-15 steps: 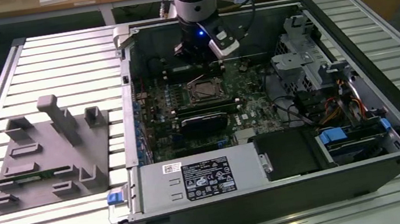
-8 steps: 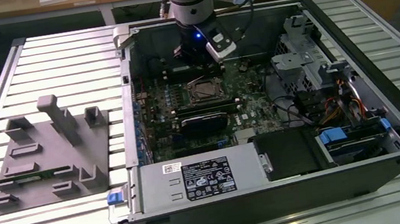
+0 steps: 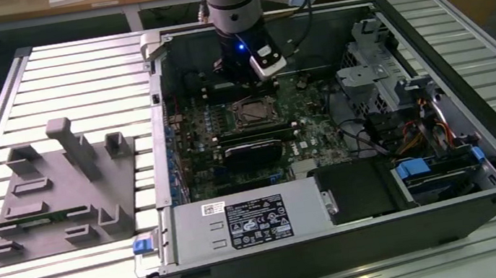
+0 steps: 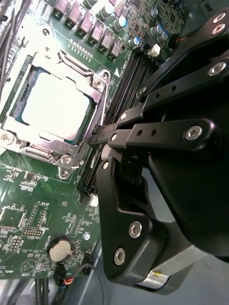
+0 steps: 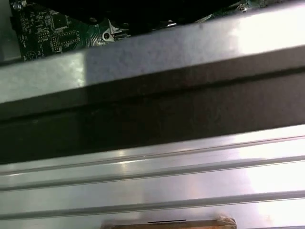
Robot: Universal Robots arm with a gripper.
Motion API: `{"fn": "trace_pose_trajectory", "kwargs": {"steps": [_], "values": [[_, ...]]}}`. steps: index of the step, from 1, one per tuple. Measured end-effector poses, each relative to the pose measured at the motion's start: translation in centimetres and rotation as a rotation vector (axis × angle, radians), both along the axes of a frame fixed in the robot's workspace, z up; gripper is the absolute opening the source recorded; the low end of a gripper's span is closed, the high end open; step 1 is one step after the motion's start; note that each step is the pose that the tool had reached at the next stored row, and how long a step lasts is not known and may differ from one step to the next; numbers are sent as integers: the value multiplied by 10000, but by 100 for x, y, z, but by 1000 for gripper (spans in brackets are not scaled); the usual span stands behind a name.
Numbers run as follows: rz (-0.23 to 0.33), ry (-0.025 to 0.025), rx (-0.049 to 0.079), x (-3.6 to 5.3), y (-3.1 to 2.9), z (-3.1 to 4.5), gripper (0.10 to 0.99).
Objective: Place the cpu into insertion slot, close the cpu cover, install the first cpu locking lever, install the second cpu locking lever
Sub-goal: 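Install the first cpu locking lever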
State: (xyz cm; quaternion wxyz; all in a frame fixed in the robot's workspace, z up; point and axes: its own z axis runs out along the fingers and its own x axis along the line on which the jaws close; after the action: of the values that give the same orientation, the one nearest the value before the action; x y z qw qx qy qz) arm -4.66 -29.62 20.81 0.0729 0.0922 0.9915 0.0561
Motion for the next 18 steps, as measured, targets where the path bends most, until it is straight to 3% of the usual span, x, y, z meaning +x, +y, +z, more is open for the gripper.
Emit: {"fn": "trace_pose_trajectory", "kwargs": {"steps": [2,3,4,6,7,10,12,18], "values": [[-19,-5,0,-13,5,-1,106],[-19,-33,-1,-26,6,-2,106],[-18,-129,-1,-46,6,-4,106],[-18,-403,1,-96,7,-12,106],[-20,-513,0,-116,7,-16,106],[-19,-779,4,-156,8,-30,106],[-20,-842,9,-159,11,-38,106],[-34,-853,48,-160,38,-54,106]]}}
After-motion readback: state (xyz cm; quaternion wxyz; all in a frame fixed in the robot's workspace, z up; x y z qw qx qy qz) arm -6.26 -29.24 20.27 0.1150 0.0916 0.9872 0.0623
